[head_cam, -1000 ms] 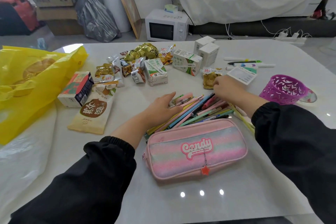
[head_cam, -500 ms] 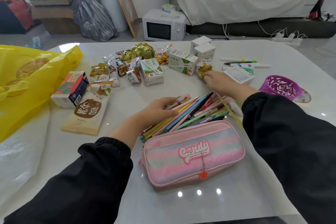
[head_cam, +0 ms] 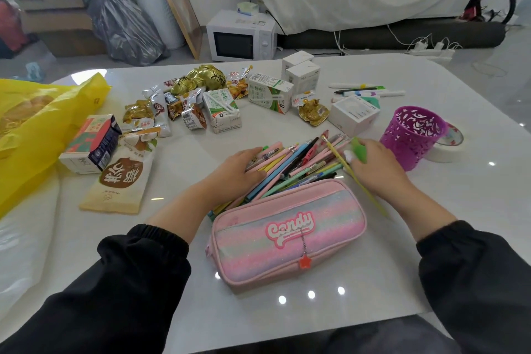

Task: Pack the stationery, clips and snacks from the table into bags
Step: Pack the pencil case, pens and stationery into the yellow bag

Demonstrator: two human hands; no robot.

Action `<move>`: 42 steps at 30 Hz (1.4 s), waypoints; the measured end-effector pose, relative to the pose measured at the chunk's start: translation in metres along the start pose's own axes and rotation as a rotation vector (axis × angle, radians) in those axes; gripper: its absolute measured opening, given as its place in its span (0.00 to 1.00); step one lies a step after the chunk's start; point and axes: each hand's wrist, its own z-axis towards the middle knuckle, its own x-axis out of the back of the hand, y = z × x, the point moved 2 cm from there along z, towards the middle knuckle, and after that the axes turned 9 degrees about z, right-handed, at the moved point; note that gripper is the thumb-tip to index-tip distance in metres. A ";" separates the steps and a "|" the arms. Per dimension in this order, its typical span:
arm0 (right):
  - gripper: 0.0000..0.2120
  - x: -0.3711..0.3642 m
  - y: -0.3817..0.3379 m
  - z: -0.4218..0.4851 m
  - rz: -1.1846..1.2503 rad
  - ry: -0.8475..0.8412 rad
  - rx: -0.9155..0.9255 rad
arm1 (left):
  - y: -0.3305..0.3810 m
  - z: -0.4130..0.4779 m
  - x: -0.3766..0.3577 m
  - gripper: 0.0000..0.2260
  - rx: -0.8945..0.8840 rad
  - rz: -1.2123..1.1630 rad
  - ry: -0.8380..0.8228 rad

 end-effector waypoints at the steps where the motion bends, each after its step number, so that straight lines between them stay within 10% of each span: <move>1: 0.21 -0.002 -0.002 -0.002 0.053 0.013 -0.002 | 0.000 0.000 0.000 0.26 0.005 -0.009 -0.005; 11: 0.22 -0.017 -0.037 -0.008 0.166 -0.140 0.049 | -0.005 -0.008 0.003 0.26 0.026 -0.022 -0.010; 21: 0.26 -0.043 -0.088 -0.107 -0.251 -0.402 0.742 | -0.020 -0.022 0.003 0.29 -0.007 0.045 -0.001; 42: 0.33 -0.035 -0.089 -0.029 -0.304 -0.379 0.720 | -0.012 -0.024 -0.004 0.22 0.081 -0.215 0.132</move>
